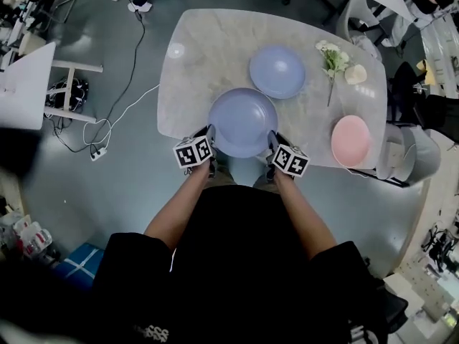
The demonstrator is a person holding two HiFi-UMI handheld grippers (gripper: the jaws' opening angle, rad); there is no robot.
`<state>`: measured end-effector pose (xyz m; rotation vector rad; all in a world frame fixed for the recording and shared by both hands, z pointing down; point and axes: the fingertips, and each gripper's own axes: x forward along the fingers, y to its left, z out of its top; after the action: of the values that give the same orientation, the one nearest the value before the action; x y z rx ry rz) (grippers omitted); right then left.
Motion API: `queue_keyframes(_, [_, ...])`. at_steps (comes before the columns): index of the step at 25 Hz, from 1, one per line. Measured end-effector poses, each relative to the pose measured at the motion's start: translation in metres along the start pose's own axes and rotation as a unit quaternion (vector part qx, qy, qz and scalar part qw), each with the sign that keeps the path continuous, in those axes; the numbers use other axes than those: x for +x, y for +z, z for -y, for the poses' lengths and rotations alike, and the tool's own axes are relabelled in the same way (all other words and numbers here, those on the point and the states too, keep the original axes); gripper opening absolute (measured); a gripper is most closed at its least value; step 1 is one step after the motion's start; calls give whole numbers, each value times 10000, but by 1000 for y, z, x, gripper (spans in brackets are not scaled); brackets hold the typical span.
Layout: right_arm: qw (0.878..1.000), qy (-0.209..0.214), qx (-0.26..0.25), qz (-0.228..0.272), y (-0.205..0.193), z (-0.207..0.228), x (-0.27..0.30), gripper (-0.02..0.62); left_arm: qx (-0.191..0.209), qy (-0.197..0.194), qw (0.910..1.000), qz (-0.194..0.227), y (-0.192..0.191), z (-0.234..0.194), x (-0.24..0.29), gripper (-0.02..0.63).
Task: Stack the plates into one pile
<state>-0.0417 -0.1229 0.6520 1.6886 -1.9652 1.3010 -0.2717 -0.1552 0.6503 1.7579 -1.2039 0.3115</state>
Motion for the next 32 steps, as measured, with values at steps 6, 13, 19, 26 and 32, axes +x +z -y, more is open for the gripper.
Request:
queue_keyframes(6, [9995, -44, 297, 86, 9, 70, -42, 37, 254, -71, 9996, -125, -30, 74, 24, 29])
queue_keyframes(13, [9990, 2, 442, 64, 13, 146, -80, 35, 495, 30, 9985, -233, -77, 138, 50, 31])
queue_keyframes(19, [9992, 246, 222, -228, 9, 185, -103, 35, 495, 348, 9981, -116, -111, 175, 50, 31])
queue_keyframes(26, [9976, 485, 428, -246, 30, 200, -112, 34, 305, 540, 9980, 125, -113, 202, 45, 31])
queue_keyframes(32, [9973, 435, 509, -316, 36, 189, -95, 30, 175, 570, 9982, 61, -102, 186, 49, 31])
